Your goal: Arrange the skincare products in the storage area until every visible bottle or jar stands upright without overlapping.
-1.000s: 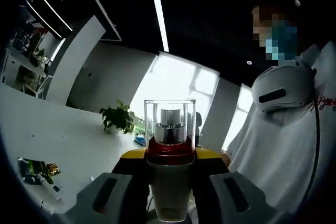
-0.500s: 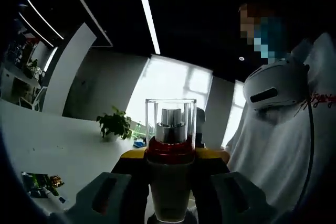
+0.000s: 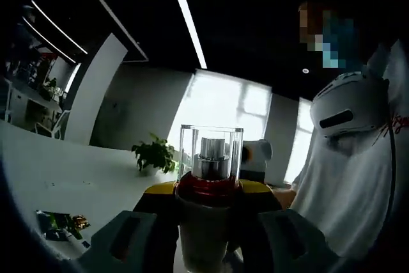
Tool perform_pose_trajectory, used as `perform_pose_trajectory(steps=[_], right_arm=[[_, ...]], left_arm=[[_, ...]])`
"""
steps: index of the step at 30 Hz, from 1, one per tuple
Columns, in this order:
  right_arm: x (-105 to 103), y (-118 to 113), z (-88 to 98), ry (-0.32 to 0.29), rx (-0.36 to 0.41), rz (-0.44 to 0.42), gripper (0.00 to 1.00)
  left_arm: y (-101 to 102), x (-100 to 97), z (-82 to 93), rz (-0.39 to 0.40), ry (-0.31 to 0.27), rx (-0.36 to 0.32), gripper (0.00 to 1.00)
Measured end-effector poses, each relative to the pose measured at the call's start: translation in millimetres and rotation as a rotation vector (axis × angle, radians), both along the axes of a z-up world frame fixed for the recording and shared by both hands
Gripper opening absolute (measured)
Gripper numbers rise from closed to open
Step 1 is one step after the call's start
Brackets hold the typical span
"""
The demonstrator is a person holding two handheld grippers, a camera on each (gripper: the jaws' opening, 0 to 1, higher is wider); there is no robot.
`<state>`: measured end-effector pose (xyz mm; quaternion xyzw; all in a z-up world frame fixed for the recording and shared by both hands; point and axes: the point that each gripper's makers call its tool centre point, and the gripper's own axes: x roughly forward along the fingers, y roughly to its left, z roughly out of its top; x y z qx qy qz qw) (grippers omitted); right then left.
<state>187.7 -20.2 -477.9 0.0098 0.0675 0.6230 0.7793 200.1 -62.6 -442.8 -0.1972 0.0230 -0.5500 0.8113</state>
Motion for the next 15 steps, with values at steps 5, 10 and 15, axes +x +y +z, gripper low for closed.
perform_pose_trajectory(steps=[5,10,15], right_arm=[[18,-2,-3.7,-0.070,-0.066,-0.132,0.27],[37,-10,-6.2,-0.113,-0.118,-0.264,0.27],[43,-10,-5.8,-0.165,-0.161,-0.344,0.27]], left_arm=[[4,22.4,-7.6,0.169,0.047,0.028,0.32],[13,38.0,-13.5,0.338,0.099,0.039,0.30],[15,43.7,-14.9,0.418,0.139,0.009,0.26]])
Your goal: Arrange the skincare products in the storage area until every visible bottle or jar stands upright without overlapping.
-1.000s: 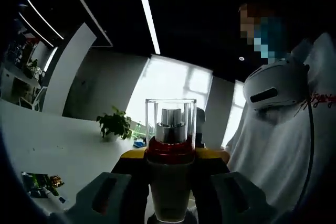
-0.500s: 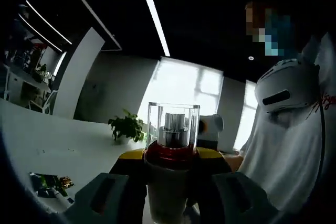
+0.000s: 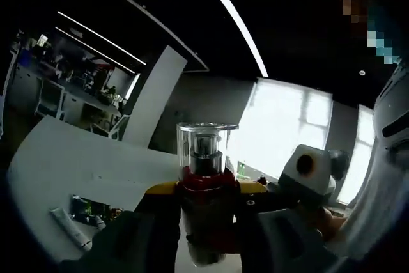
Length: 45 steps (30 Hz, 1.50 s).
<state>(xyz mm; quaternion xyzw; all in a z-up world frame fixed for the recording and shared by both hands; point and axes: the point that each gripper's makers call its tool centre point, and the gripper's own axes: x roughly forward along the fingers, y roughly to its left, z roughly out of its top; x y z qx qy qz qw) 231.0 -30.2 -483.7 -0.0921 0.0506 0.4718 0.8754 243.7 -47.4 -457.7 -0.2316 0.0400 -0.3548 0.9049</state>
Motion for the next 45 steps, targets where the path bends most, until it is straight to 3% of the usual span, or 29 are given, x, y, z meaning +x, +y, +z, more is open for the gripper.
perform_pose_trajectory(steps=[5,10,13,22,31,36,40,45], right_arm=[[7,-5,-0.1,-0.096,-0.100,-0.082,0.28],[9,-6,-0.6,-0.161,-0.166,-0.128,0.28],[9,-5,-4.4,-0.166,-0.189,-0.132,0.28],[8,-4,0.3,-0.172,-0.181,-0.123,0.28],[4,-4,-6.4,-0.134,-0.158,-0.077,0.29],[-6,-3,-10.9,-0.117,-0.146,0.012,0.31],[-15,-1,-8.8,-0.050,-0.076,0.078,0.31],[-25,1,-5.2,-0.050,-0.072,0.164,0.33]], left_arm=[[6,5.1,-4.2,0.076,0.062,-0.047,0.25],[15,10.1,-10.5,0.180,0.131,-0.138,0.24],[18,11.3,-14.4,0.211,0.149,-0.159,0.24],[20,9.7,-9.3,0.179,0.129,-0.139,0.23],[15,3.5,-14.1,0.136,0.132,-0.097,0.23],[9,-5.6,-19.1,0.055,0.103,-0.013,0.23],[6,-11.2,-18.7,0.005,0.084,0.023,0.23],[1,-18.4,-16.4,-0.055,0.059,0.036,0.23]])
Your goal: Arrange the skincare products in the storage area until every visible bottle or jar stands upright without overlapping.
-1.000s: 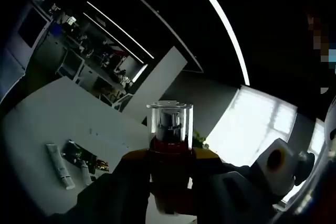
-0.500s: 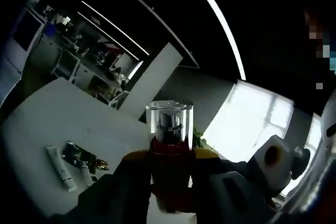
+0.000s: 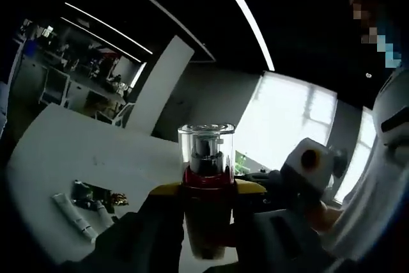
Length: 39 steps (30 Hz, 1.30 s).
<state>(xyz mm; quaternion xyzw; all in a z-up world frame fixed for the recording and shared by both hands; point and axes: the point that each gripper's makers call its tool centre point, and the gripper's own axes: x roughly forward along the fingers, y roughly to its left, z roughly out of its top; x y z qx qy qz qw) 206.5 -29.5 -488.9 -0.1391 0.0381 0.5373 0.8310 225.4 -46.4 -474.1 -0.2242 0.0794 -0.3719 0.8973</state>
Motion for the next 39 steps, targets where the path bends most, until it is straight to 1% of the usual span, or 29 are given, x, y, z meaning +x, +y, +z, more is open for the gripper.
perform_pose_trajectory(steps=[3,5,7,8,9,10,11,14,15,16,17,18,20,22,23,24,26,27,29,30,32,35,39], right_arm=[[-4,0,3.8,0.012,0.020,0.048,0.33],[-10,0,8.0,0.086,0.074,0.110,0.33],[-12,-5,10.4,0.153,0.107,0.153,0.33],[-12,-7,10.0,0.161,0.106,0.167,0.32],[-12,-9,11.0,0.154,0.104,0.175,0.32],[-14,-10,12.2,0.168,0.109,0.189,0.32],[-18,-11,12.3,0.200,0.115,0.220,0.32],[-23,-14,14.0,0.225,0.130,0.255,0.32],[-25,-16,13.8,0.230,0.133,0.264,0.32],[-28,-16,12.3,0.263,0.136,0.282,0.31],[-31,-17,10.1,0.302,0.140,0.292,0.31],[-33,-18,8.6,0.328,0.152,0.300,0.31],[-36,-21,5.6,0.336,0.149,0.318,0.31],[-41,-23,3.7,0.324,0.135,0.329,0.30],[-43,-24,1.7,0.315,0.118,0.341,0.30],[-46,-26,-0.9,0.288,0.092,0.349,0.29],[-48,-30,-2.5,0.264,0.091,0.344,0.29],[-47,-31,-2.4,0.248,0.099,0.338,0.29],[-44,-38,-3.1,0.248,0.125,0.324,0.28],[-44,-41,-4.4,0.244,0.132,0.312,0.28],[-46,-44,-9.9,0.231,0.124,0.288,0.28],[-48,-49,-21.3,0.216,0.107,0.264,0.28],[-47,-57,-37.4,0.228,0.084,0.235,0.28]], left_arm=[[-3,-5.1,5.2,-0.039,-0.017,-0.019,0.23],[-5,-8.5,9.0,-0.070,-0.044,-0.016,0.23],[-8,-12.4,11.5,-0.110,-0.071,-0.001,0.23],[-10,-14.2,14.0,-0.128,-0.086,0.000,0.23],[-12,-16.5,15.5,-0.150,-0.098,0.002,0.23],[-13,-18.3,16.6,-0.167,-0.109,0.007,0.23],[-15,-21.0,17.9,-0.193,-0.128,0.016,0.23],[-23,-30.4,23.5,-0.274,-0.161,-0.003,0.23],[-24,-31.6,23.7,-0.288,-0.167,-0.002,0.23],[-27,-35.4,24.1,-0.321,-0.189,0.008,0.23],[-30,-37.6,23.7,-0.340,-0.200,0.019,0.23],[-33,-40.2,23.6,-0.362,-0.207,0.025,0.23],[-38,-45.6,22.3,-0.411,-0.217,0.038,0.23],[-42,-49.6,20.3,-0.448,-0.238,0.059,0.23],[-46,-53.3,17.3,-0.481,-0.252,0.080,0.23],[-48,-54.8,15.6,-0.499,-0.256,0.088,0.23],[-52,-55.3,14.3,-0.523,-0.272,0.085,0.23],[-53,-55.0,13.9,-0.532,-0.272,0.079,0.23],[-57,-54.6,13.5,-0.558,-0.270,0.061,0.23],[-60,-55.1,12.4,-0.572,-0.271,0.065,0.23],[-66,-57.2,7.2,-0.604,-0.278,0.087,0.23],[-74,-61.5,-7.2,-0.655,-0.268,0.140,0.23],[-81,-65.8,-22.8,-0.699,-0.238,0.186,0.23]])
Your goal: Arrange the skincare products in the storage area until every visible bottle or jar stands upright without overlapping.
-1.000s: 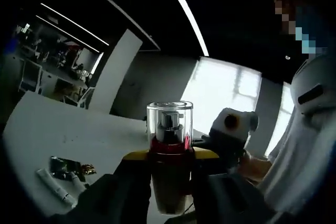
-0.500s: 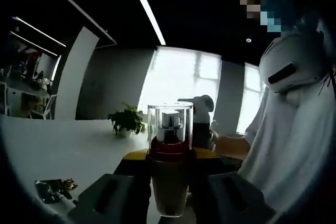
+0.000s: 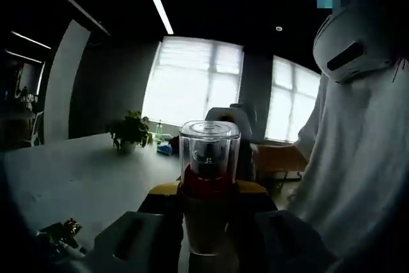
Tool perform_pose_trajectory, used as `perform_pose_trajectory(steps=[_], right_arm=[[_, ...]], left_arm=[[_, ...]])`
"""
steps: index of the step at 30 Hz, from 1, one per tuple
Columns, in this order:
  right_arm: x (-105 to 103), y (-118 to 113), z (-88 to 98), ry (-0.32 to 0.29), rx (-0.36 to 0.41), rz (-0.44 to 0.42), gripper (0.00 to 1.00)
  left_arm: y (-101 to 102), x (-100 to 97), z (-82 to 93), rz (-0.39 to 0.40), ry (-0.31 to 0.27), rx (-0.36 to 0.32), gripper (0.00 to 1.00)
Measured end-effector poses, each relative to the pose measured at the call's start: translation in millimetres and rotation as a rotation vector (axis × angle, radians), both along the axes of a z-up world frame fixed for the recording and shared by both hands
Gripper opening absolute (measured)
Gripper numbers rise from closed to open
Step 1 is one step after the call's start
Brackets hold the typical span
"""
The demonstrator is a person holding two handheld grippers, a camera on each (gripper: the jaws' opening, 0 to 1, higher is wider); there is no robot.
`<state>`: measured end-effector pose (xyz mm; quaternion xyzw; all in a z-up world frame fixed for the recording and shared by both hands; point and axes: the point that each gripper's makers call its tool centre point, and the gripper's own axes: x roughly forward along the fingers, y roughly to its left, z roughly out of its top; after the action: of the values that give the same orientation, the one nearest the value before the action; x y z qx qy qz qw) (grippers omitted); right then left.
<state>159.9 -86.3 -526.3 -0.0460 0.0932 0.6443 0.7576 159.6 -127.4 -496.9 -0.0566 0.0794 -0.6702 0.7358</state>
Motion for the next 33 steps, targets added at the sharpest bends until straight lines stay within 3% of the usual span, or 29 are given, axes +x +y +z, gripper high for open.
perform_pose_trajectory(steps=[6,15,25,33], right_arm=[[3,-4,-14.7,0.002,-0.004,-0.020,0.28],[25,-23,-44.3,-0.063,-0.060,-0.025,0.28],[60,-61,-89.6,-0.030,-0.099,-0.034,0.28],[84,-95,-121.1,-0.032,-0.188,-0.055,0.29]], left_arm=[[-10,3.3,-14.6,-0.020,-0.005,0.039,0.23],[-28,22.3,-43.9,-0.033,-0.039,0.112,0.24],[-62,60.4,-89.5,-0.028,-0.009,0.156,0.24],[-96,82.5,-117.4,-0.039,0.004,0.180,0.24]])
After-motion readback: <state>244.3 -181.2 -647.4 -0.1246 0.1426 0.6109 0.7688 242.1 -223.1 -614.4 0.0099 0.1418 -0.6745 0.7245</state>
